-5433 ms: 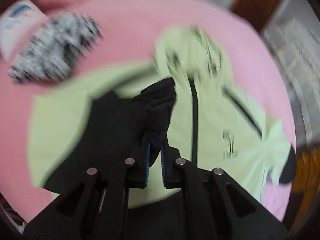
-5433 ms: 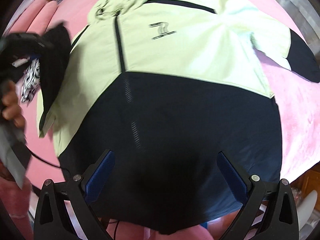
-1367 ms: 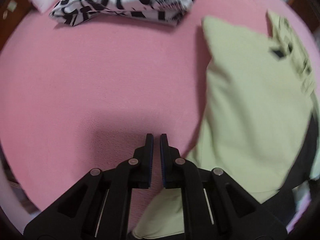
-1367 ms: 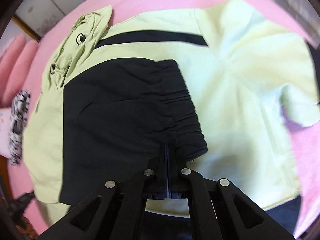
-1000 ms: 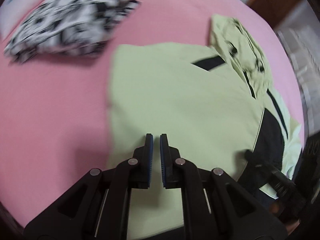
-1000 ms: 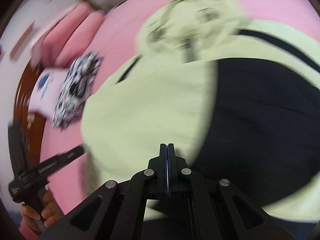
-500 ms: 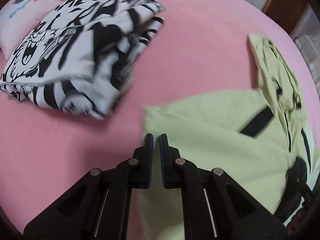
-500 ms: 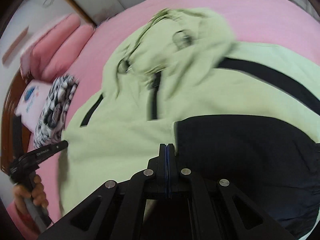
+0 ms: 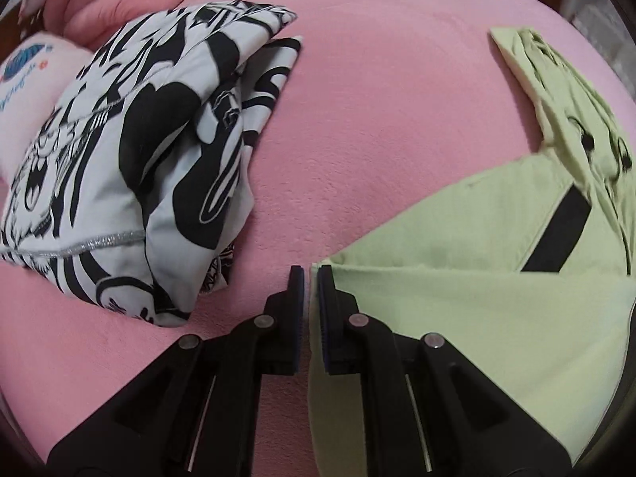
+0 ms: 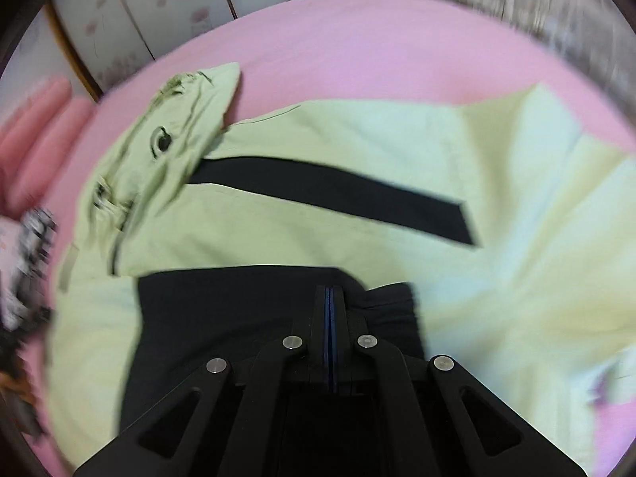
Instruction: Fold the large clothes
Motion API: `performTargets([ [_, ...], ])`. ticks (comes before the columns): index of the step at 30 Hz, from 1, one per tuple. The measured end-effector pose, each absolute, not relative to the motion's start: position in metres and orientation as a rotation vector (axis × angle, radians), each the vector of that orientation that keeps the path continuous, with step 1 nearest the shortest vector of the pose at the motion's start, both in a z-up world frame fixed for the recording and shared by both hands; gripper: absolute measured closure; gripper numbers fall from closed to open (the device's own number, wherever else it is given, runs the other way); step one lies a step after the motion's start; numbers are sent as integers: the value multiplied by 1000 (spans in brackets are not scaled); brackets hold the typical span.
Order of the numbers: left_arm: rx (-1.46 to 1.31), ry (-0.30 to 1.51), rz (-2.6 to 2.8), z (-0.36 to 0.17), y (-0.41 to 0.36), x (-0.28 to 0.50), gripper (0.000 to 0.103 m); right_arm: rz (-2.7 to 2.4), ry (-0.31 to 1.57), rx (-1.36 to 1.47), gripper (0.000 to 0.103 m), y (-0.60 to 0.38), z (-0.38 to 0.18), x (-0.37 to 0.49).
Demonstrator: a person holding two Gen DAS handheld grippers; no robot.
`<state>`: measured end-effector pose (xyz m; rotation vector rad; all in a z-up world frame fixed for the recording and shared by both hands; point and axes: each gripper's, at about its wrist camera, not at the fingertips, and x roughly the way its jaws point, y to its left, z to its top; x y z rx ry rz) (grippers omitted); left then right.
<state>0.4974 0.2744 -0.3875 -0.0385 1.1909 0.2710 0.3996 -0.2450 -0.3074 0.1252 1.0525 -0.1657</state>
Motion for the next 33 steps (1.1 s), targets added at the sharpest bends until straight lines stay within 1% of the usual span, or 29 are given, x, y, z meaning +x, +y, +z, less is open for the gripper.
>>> performTargets([
  [4,-37,1237,256,-375,284,497,96,-288,1056,85,103,-227,-293,401],
  [8,-3,1229,202,-329,287,473,96,-313,994,117,103,-224,-243,370],
  [10,10,1216,189,-309,284,454,96,-307,992,144,103,-220,-223,347],
  [12,0,1203,156,-286,280,423,96,-299,1006,185,102,-223,-206,317],
  [14,-41,1199,130,-267,280,386,96,-285,1040,252,100,-213,-201,297],
  [17,-68,1232,79,-262,262,324,96,-254,1084,283,99,-195,-199,266],
  [19,-48,1281,36,-265,249,299,96,-238,1125,330,90,-187,-205,242],
  [21,-35,1349,6,-275,235,281,96,-212,1167,431,71,-178,-215,215],
  [26,-22,1458,-41,-289,208,241,96,-169,1277,543,68,-157,-241,158],
  [28,-11,1472,-76,-288,195,232,96,-108,1336,583,60,-155,-252,134],
  [29,-21,1481,-112,-285,187,225,95,-94,1364,594,53,-156,-257,124],
  [30,-31,1485,-140,-282,179,219,93,-85,1387,604,49,-157,-261,116],
  [31,-32,1488,-160,-279,173,215,85,-69,1423,632,48,-162,-266,103],
  [32,-23,1492,-186,-275,161,208,67,-54,1447,655,47,-166,-268,94],
  [33,-8,1493,-198,-272,152,204,58,-48,1463,672,46,-171,-272,87],
])
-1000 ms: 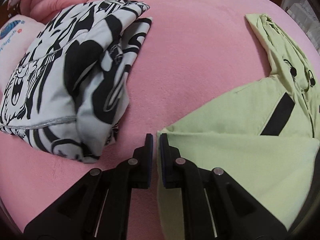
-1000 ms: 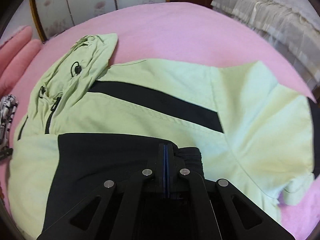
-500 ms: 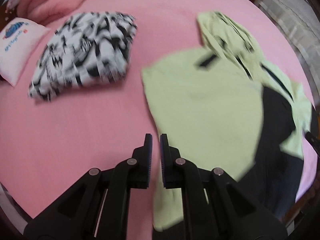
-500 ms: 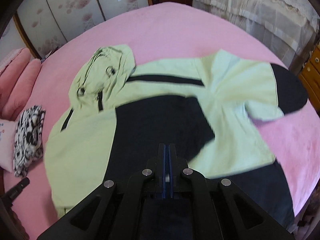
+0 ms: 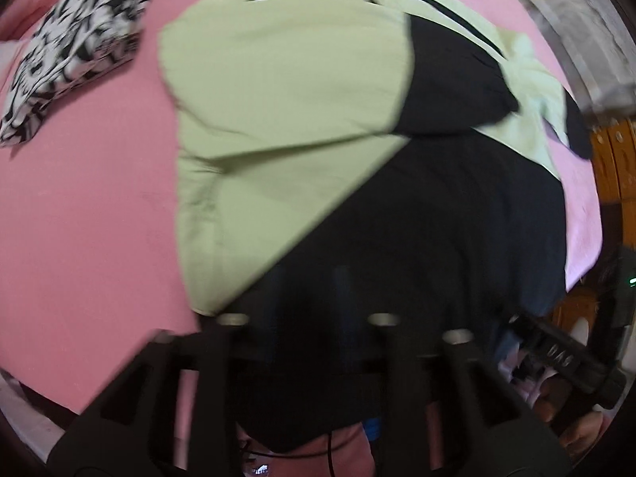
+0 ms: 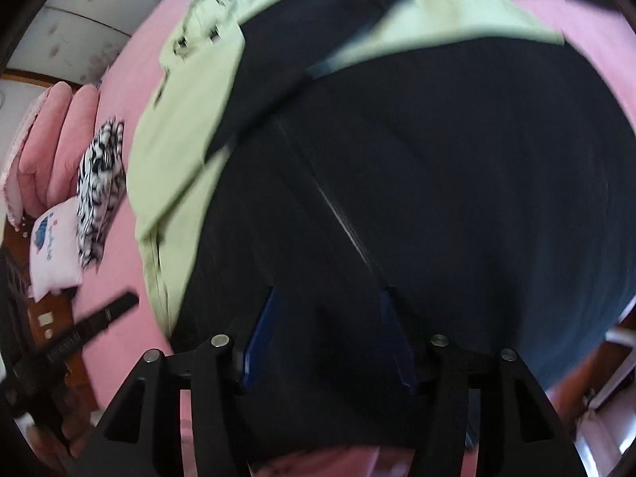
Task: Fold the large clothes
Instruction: 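Grasp the other black sleeve cuff with the right tool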
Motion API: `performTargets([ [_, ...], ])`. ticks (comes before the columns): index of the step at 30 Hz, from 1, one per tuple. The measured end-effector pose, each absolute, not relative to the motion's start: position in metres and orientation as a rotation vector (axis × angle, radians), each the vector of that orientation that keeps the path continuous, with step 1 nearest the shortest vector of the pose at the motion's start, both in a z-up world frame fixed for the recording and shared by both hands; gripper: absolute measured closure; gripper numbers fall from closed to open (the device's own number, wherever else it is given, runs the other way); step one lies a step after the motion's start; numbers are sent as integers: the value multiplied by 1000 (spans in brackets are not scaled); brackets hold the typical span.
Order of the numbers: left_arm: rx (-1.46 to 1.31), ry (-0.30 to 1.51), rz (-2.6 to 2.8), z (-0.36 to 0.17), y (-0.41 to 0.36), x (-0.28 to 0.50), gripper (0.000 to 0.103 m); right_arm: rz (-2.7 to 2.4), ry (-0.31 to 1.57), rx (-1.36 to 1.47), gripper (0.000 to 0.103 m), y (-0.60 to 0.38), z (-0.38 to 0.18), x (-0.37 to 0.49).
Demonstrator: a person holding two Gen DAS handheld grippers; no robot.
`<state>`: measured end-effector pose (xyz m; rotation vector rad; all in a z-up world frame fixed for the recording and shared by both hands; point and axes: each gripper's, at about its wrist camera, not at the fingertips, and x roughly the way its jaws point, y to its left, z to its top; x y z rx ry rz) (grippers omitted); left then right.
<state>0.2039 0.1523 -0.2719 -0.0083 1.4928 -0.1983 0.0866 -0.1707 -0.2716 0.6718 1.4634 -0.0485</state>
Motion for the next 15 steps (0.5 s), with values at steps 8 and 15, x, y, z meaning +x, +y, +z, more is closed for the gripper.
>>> performTargets([
  [8,164,1475,-257,-241,45,169,43,-118,1467,821,31,-245,-275,29],
  [15,147,1576,-230,-245,-72,141,31,-165,1450,842,27,-350,-272,28],
])
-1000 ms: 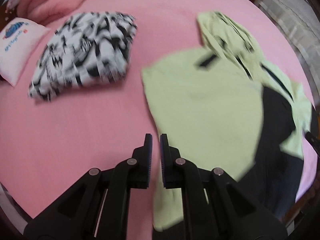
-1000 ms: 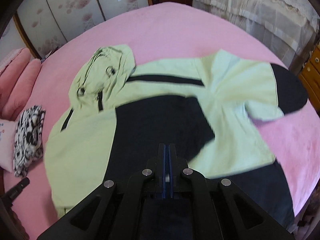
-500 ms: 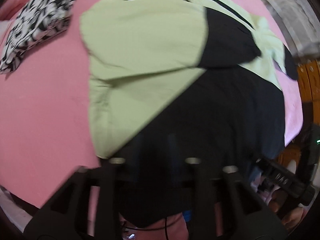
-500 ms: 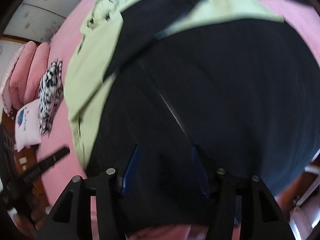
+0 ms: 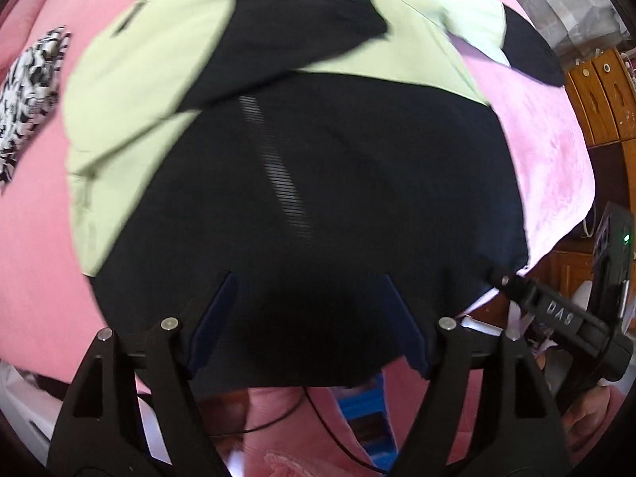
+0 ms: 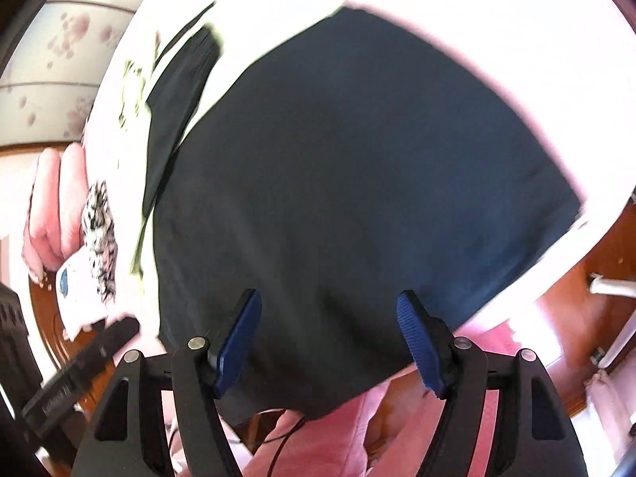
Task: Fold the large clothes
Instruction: 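Grasp the other black sleeve cuff with the right tool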
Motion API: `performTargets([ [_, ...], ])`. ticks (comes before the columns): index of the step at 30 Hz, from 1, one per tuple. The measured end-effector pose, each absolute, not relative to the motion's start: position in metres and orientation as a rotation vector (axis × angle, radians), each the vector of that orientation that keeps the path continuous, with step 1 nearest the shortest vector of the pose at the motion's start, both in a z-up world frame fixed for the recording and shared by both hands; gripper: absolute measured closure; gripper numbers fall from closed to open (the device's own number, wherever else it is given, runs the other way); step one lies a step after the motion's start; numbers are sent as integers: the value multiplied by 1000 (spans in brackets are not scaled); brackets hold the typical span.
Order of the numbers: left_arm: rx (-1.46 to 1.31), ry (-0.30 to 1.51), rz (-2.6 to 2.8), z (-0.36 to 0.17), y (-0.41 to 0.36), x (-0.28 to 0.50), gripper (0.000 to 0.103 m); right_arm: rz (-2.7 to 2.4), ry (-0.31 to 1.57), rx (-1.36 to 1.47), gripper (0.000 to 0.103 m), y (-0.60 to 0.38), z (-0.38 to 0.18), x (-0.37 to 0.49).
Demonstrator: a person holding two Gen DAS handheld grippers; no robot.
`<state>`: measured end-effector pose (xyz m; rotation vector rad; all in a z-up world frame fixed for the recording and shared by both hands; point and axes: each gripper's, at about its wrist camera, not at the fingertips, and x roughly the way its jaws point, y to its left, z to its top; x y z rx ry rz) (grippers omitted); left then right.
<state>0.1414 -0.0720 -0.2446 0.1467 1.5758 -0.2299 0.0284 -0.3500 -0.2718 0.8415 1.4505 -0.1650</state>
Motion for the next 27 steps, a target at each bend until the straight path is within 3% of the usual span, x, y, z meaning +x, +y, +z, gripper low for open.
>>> performTargets([
  [5,64,1670,-219,-260,-158,133,30,-181,1435,856,27,-416,-270,38],
  [15,144,1629,-280,-245,-280,140,30,-308,1354,912,27,-559,-282,80],
  [27,135,1686,-117,-257,-286,173,30,-501,1028,1117,27,-721,-297,154],
])
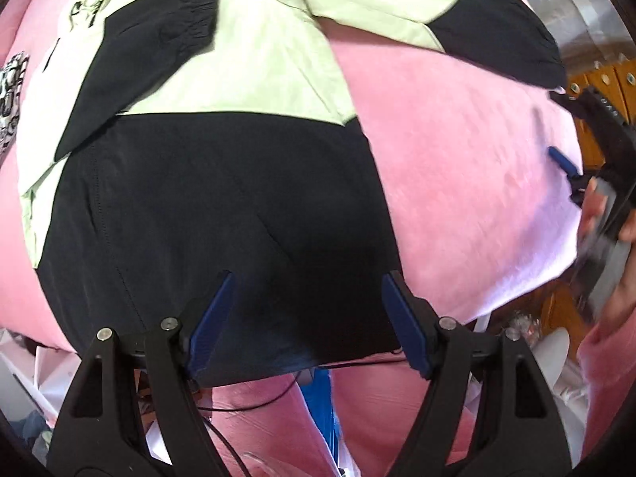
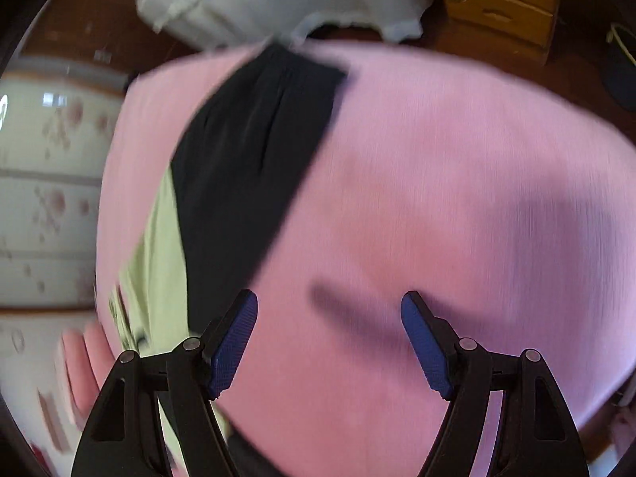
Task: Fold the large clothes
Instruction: 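Grasp the other black sleeve cuff with the right tool, then fold the sleeve across the jacket body with the right tool and release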
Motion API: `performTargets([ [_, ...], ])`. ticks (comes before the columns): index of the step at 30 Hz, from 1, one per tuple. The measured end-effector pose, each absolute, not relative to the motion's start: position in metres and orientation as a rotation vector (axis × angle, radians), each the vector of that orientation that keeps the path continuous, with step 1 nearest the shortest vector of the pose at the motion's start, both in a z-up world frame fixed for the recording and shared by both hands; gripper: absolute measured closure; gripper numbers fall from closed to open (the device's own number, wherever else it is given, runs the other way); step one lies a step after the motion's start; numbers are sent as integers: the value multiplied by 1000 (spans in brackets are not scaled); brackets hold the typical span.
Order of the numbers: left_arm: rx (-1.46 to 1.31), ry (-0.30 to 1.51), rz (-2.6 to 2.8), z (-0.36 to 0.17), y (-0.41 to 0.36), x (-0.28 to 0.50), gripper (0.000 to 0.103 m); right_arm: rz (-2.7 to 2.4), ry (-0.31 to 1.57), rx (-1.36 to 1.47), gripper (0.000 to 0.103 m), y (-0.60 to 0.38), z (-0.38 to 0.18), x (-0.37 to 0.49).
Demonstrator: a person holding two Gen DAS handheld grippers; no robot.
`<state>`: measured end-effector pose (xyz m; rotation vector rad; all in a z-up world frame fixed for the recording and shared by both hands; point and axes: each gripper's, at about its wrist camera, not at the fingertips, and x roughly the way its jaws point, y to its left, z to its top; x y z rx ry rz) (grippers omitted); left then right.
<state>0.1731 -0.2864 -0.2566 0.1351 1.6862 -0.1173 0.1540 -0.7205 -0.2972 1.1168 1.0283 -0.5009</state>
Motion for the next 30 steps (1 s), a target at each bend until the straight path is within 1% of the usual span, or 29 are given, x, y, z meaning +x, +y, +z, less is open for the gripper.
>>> performTargets([
  [6,28,1718,-82,-265,-273,192,30,-531,934,1190,28,-770,-310,192],
  [7,15,1717,-72,-266,-271,194,30,-530,922,1187,28,-776,-311,199],
  [8,7,1712,-61,-266,-269,197,30,-529,923,1174,31,-781,-313,207],
  [10,-6,1708,-41,-268,-266,200,30,-537,930,1138,42,-783,-316,225],
  [12,-22,1711,-38,-270,-261,203,30,-526,910,1112,61,-788,-316,235],
  [14,-10,1704,-29,-267,-257,205,30,-515,888,1103,72,-791,-314,240],
  [15,-6,1701,-25,-266,-255,206,30,-520,877,1096,81,-790,-313,243],
  [17,-11,1705,-45,-261,-251,208,30,-500,856,1080,92,-788,-307,247],
  [22,-44,1679,-47,-250,-231,222,30,-500,794,1071,93,-771,-278,246],
  [30,-73,1569,-36,-232,-172,265,30,-310,676,1020,94,-708,-195,255],
])
